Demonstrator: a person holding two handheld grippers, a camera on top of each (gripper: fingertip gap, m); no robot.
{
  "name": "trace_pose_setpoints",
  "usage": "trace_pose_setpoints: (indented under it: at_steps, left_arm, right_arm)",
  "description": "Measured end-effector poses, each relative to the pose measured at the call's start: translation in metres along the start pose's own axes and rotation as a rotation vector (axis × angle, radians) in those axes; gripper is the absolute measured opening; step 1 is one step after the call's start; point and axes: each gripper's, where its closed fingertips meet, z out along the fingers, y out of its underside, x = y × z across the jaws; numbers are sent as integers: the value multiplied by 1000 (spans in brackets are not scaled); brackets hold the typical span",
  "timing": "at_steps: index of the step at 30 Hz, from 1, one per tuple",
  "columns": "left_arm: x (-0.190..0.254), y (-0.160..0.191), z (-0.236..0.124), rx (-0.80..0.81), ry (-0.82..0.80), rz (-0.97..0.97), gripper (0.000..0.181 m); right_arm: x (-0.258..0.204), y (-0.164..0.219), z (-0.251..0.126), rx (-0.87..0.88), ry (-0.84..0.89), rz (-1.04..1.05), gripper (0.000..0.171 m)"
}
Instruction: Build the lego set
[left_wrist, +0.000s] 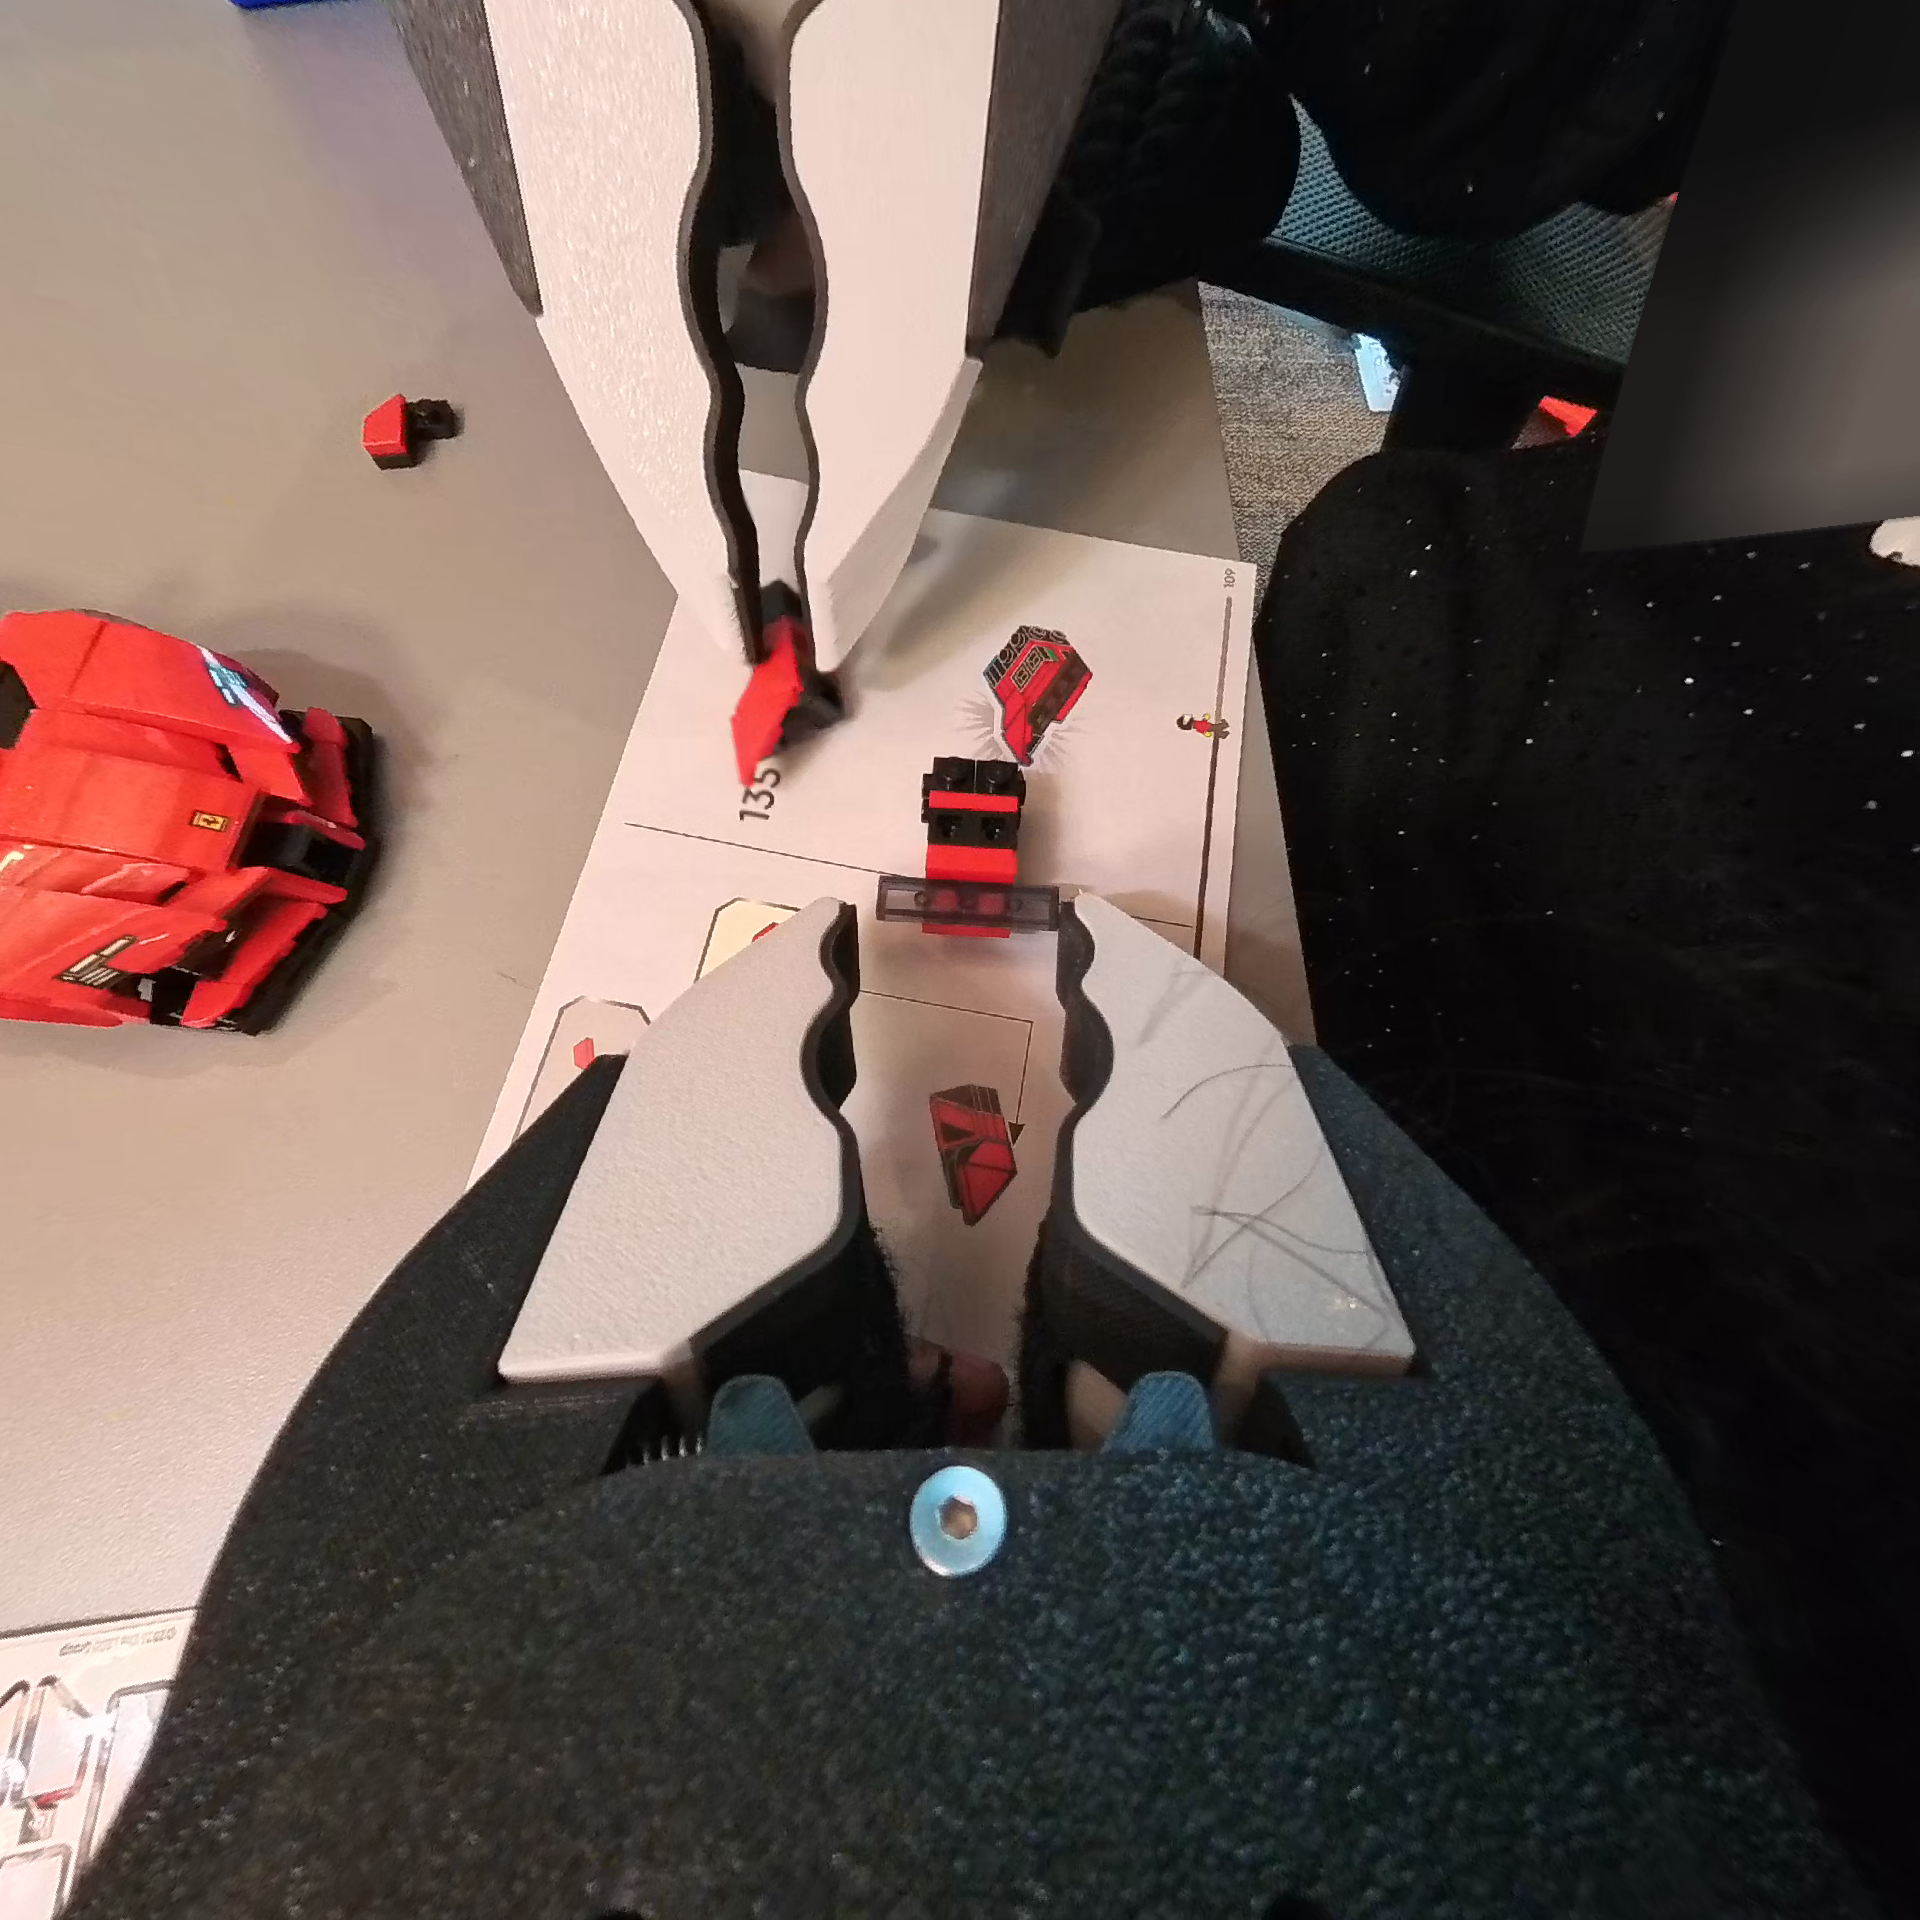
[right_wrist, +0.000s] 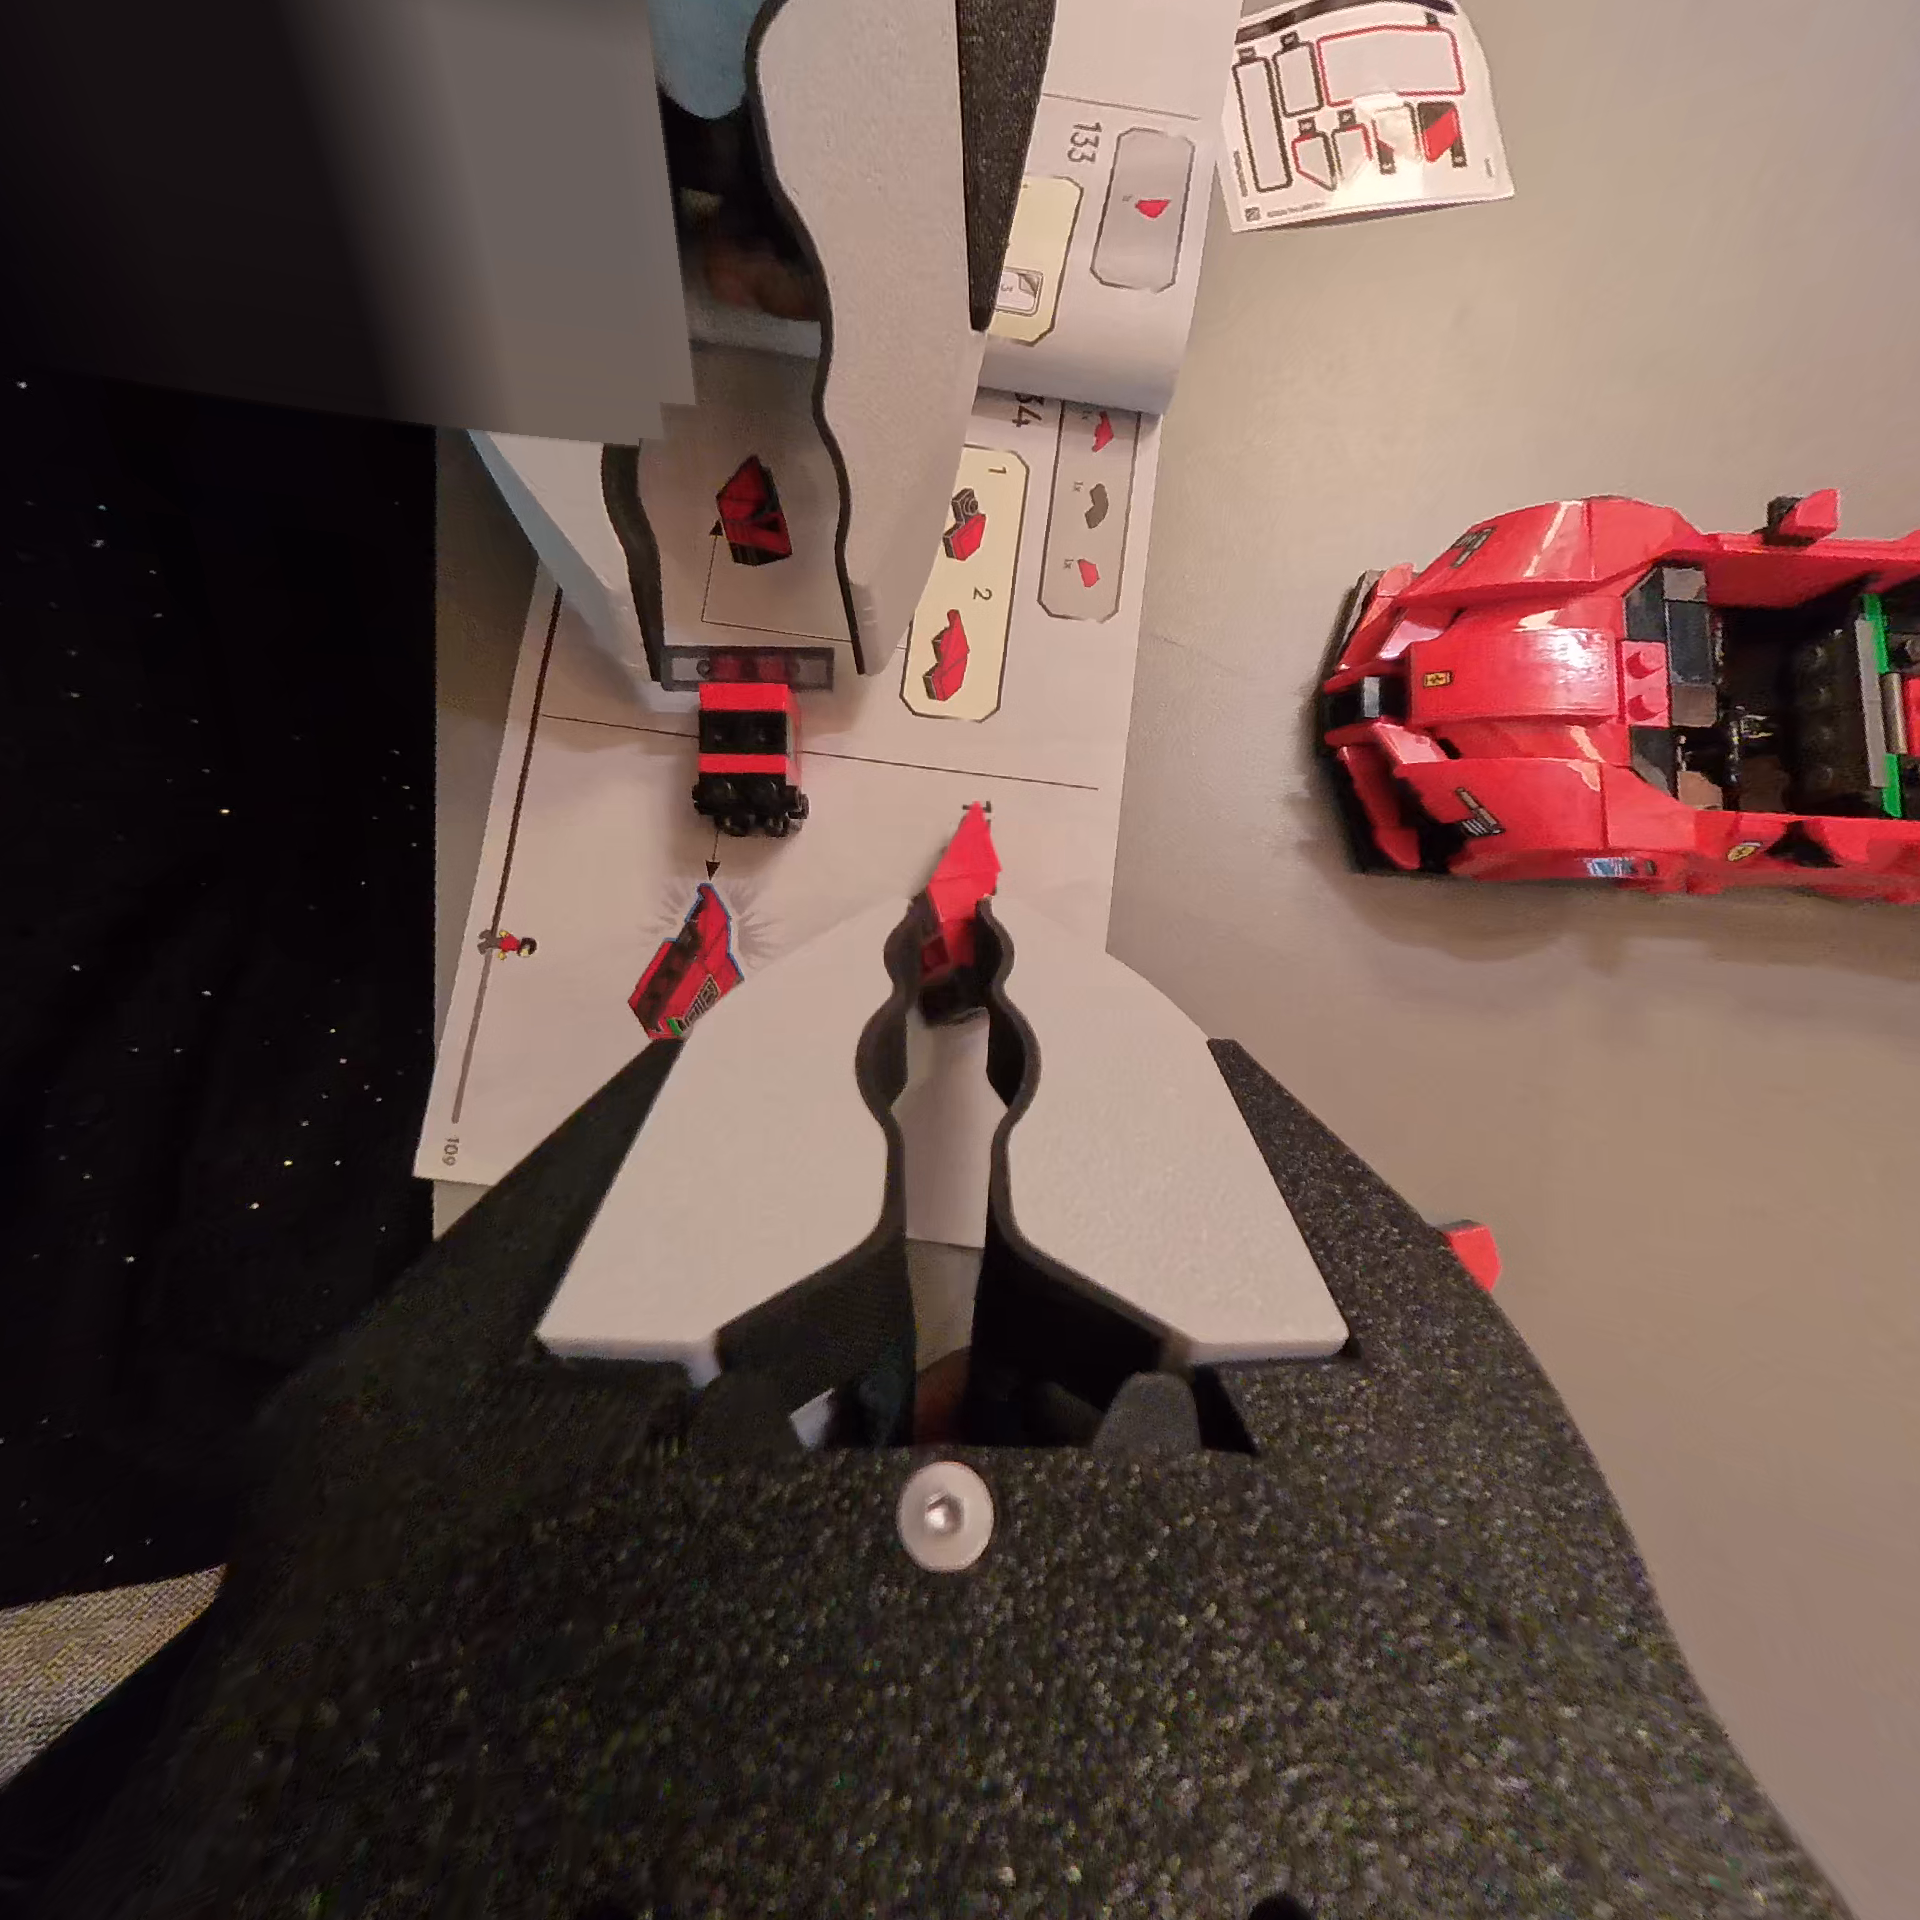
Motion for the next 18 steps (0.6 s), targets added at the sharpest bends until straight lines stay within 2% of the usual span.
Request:
trace_pose_setpoints:
  at_steps: [18]
  left_arm:
    - [0, 0, 0, 0, 0, 0, 37]
  right_arm:
    - [-2, 2, -4, -27, -19, -8, 11]
